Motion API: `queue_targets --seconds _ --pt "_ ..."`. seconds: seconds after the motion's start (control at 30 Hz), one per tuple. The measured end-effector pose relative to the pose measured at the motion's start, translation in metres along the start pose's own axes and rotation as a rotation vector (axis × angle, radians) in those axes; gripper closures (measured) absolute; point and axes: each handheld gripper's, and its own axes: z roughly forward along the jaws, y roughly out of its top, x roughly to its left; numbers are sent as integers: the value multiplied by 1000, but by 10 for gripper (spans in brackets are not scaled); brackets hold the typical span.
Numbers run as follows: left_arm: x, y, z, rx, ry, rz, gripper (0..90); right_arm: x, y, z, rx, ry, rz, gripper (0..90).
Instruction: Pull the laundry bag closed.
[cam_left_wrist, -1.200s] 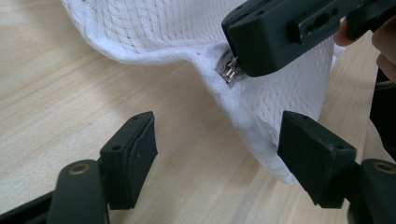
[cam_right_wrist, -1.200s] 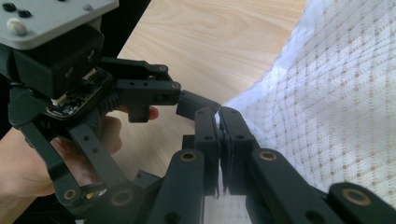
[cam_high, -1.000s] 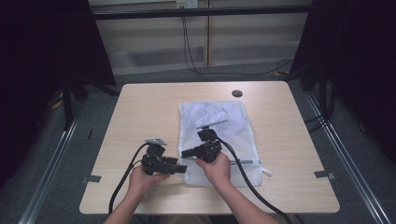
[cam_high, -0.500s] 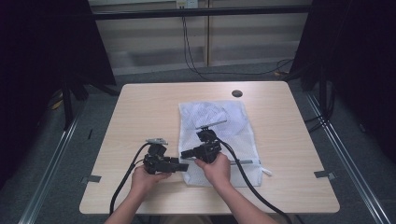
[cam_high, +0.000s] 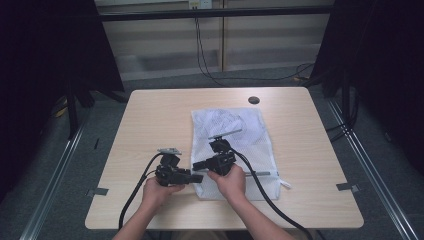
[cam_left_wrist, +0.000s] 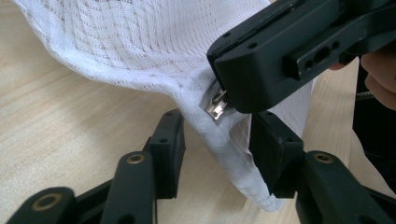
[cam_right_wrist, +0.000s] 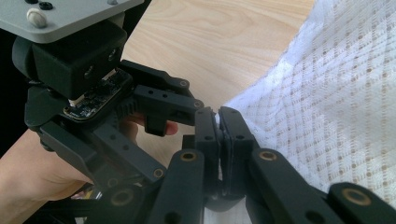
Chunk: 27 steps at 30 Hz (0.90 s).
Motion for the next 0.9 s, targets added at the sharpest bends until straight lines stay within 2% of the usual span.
queue_targets --seconds 0.23,0.27,0.33,0.37,0.4,0.43,0.5,0.63,0.73,0.77,0.9 --pt "0 1 4 3 -13 -5 616 0 0 0 -2 -2 -1 865" --pt "0 1 5 2 -25 -6 673 0 0 0 -4 -3 -2 865" --pt "0 2 5 5 -14 -8 696 0 0 0 -3 -2 1 865" --pt "1 2 3 7 -9 -3 763 0 0 -1 -5 1 0 865" --pt "2 2 3 -2 -22 -23 763 0 0 -1 -5 1 0 865" --pt "4 3 1 0 -26 -16 813 1 1 -2 -11 3 -5 865" --pt "4 3 -1 -12 -28 -21 858 1 1 -3 -13 4 0 865" --pt "3 4 -1 -7 -25 -29 874 0 1 -4 -11 -1 0 865" --pt "4 4 -2 -5 -8 -32 878 1 1 -4 -9 -3 2 867" --pt "4 4 -1 -13 -13 -45 878 0 1 -5 -8 -1 0 867" --pt "5 5 -3 -11 -9 -39 880 0 1 -6 -9 4 2 867"
